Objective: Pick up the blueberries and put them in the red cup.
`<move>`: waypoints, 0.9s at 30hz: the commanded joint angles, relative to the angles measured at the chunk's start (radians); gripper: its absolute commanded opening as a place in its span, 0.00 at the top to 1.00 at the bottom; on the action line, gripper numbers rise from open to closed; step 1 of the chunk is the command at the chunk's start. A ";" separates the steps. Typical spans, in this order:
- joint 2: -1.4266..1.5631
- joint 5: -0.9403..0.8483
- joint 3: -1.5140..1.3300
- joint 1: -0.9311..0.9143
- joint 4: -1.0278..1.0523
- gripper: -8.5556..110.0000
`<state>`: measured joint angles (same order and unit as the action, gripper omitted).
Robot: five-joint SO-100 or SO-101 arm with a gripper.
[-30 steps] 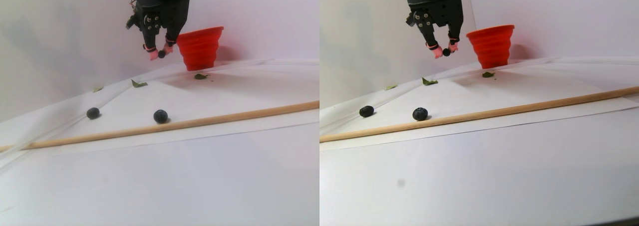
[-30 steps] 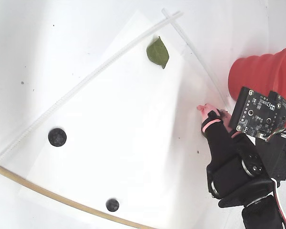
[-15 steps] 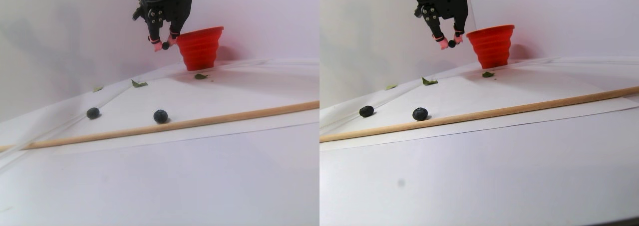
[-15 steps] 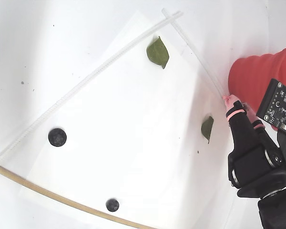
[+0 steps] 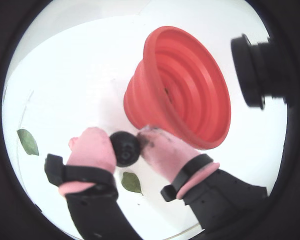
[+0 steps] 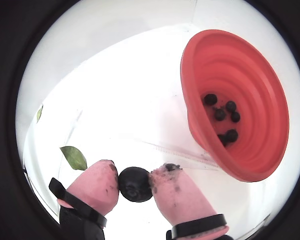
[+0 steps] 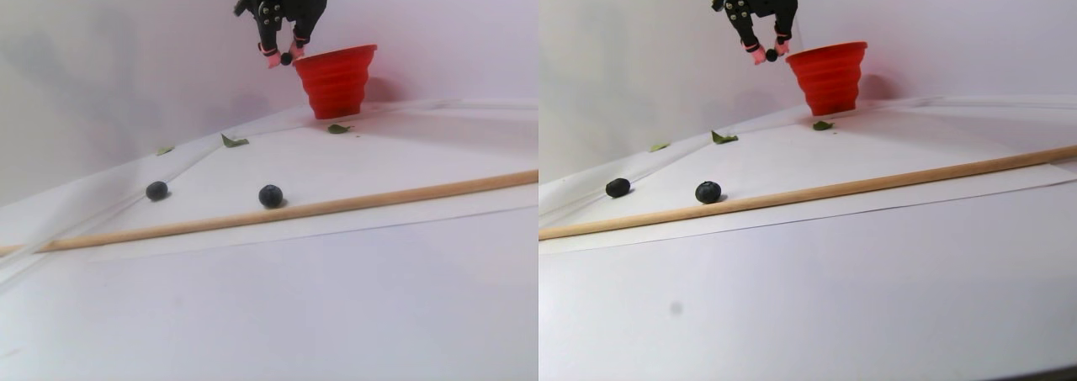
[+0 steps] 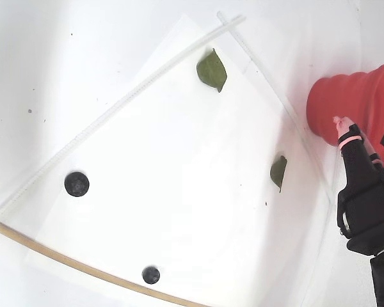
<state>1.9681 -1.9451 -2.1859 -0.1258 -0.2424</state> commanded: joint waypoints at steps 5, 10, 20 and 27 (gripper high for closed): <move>0.061 0.015 0.144 -0.017 0.003 0.82; 0.044 0.023 0.178 -0.031 0.003 0.82; 0.011 0.031 0.224 -0.069 0.003 0.82; -0.040 0.038 0.272 -0.103 -0.003 0.82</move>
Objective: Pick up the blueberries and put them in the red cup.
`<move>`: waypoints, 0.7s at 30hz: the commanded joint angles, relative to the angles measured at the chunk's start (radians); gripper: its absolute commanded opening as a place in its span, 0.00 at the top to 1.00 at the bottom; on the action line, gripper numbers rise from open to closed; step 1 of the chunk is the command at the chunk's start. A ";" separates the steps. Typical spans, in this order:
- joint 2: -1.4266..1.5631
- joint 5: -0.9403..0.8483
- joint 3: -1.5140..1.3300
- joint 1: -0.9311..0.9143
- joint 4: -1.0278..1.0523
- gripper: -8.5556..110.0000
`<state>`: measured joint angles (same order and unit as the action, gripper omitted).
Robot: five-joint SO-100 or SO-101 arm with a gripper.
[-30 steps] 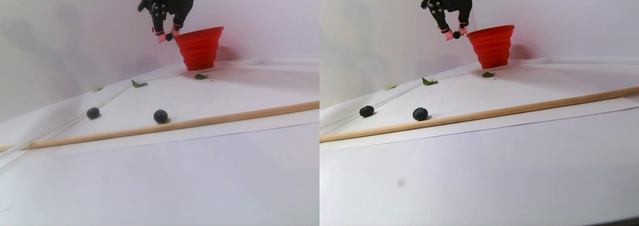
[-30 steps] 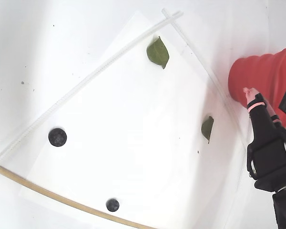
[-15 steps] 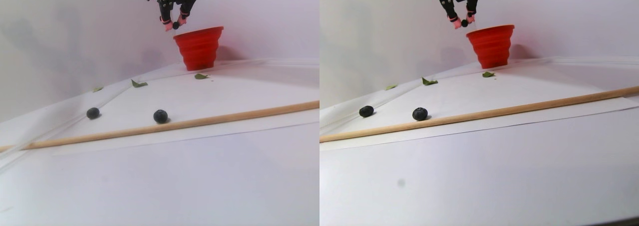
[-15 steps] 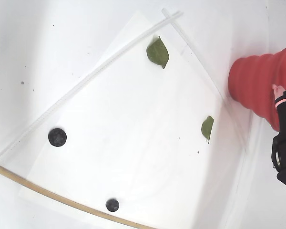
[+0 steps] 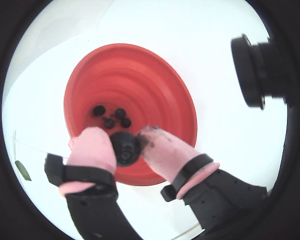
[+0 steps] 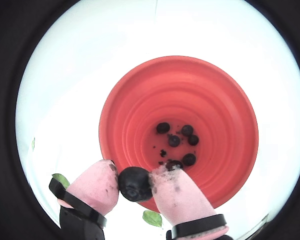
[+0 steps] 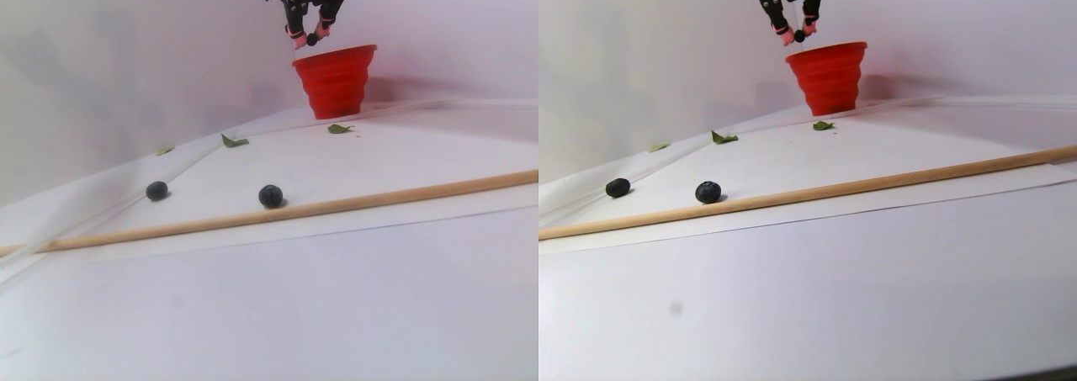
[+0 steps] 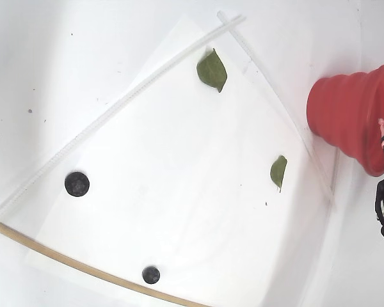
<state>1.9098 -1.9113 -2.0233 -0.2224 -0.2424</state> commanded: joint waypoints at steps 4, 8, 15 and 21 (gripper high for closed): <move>-0.002 0.005 0.120 -0.020 -0.015 0.81; -0.009 0.008 0.121 -0.031 -0.018 0.78; 0.025 0.009 0.114 -0.028 0.002 0.77; 0.092 0.006 0.095 -0.009 0.041 0.77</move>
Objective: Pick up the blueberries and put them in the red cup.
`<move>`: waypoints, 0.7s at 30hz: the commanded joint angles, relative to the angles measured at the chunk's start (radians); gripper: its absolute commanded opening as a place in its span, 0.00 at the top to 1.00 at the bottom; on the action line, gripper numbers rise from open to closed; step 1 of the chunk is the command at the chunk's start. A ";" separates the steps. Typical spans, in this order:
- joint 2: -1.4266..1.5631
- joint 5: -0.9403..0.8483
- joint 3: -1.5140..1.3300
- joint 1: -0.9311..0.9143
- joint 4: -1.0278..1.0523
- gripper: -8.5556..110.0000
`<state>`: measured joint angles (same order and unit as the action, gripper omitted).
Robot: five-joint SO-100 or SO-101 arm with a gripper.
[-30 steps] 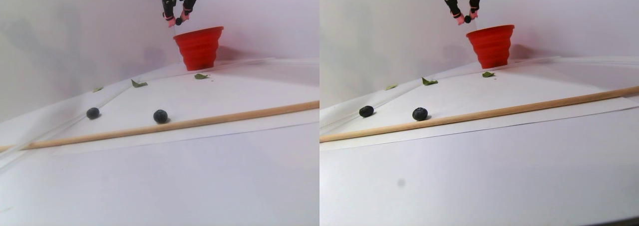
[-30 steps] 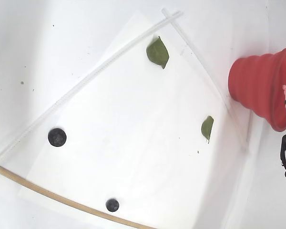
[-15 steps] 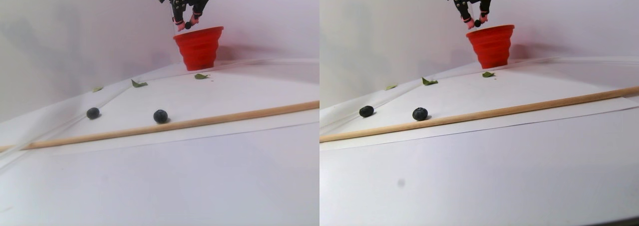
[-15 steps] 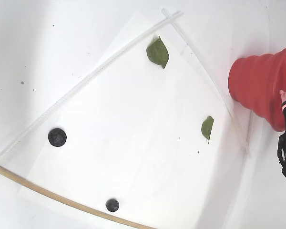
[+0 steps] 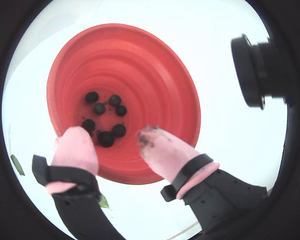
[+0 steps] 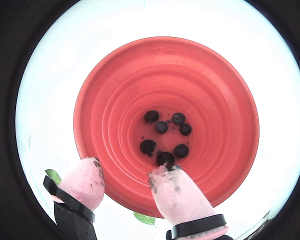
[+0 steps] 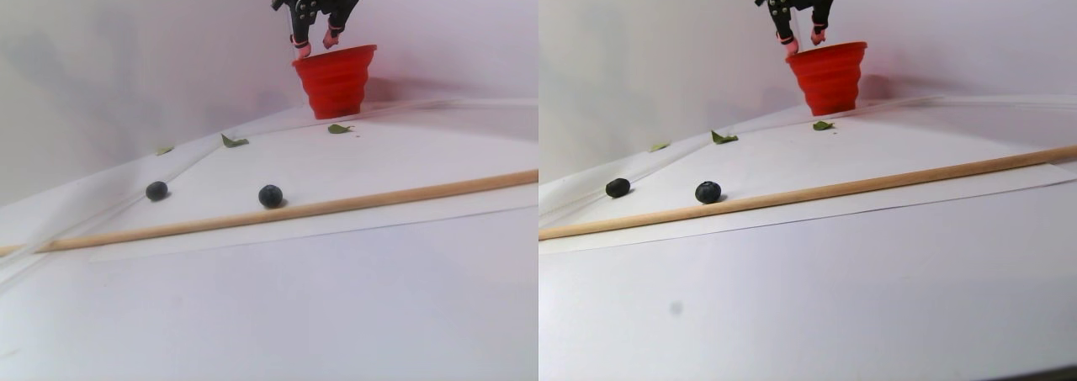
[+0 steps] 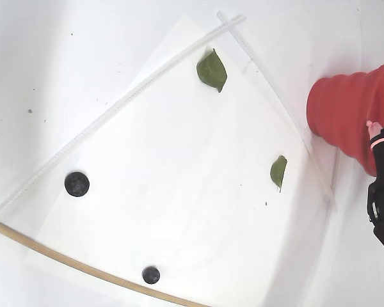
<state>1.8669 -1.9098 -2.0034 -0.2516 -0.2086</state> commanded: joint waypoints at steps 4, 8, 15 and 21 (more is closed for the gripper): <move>0.190 0.000 0.055 0.037 0.058 0.78; 0.242 -0.003 0.034 0.055 0.132 0.78; 0.307 -0.031 -0.023 0.092 0.215 0.78; 0.347 -0.067 -0.078 0.127 0.276 0.78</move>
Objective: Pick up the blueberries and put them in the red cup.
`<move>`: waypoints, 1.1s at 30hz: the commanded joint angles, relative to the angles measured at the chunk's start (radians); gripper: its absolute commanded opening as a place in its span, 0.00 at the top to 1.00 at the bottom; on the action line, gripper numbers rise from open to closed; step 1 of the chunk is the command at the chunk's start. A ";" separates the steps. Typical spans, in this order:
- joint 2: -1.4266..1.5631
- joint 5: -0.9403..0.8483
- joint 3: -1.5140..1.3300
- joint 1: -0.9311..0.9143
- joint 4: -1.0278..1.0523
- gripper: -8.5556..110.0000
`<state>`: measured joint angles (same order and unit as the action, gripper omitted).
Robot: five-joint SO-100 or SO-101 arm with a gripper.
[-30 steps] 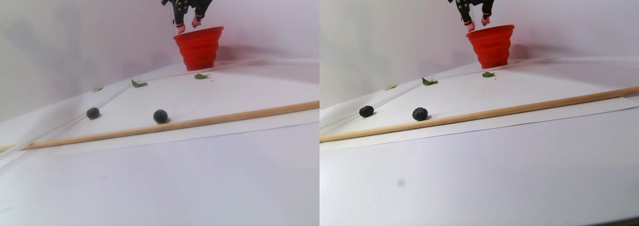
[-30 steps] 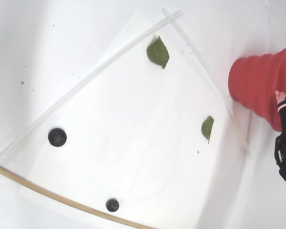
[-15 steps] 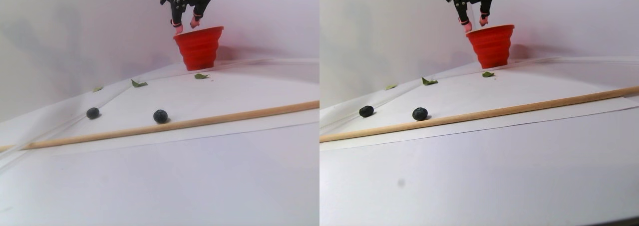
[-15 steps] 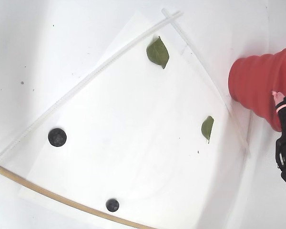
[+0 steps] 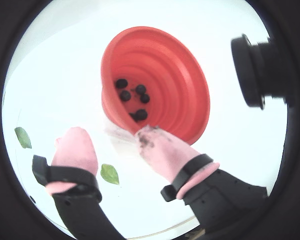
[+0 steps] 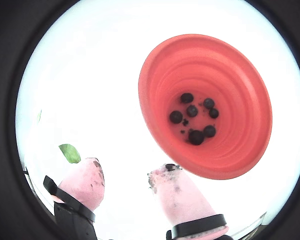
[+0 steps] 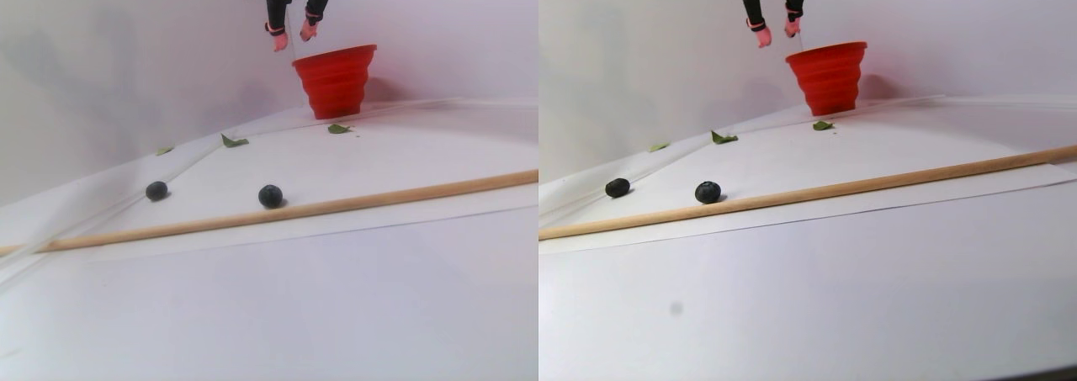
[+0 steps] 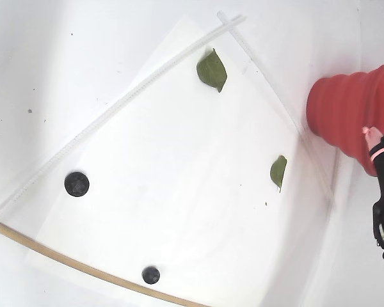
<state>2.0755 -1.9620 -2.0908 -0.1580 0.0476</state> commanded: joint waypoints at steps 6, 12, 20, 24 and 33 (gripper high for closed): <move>0.167 -0.041 -0.035 0.060 0.078 0.78; 0.221 -0.051 -0.087 0.077 0.146 0.78; 0.301 -0.075 -0.176 0.100 0.224 0.78; 0.324 -0.077 -0.193 0.115 0.285 0.78; 0.414 -0.103 -0.250 0.138 0.423 0.78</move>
<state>2.3792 -2.0555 -2.3439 -0.0430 0.4418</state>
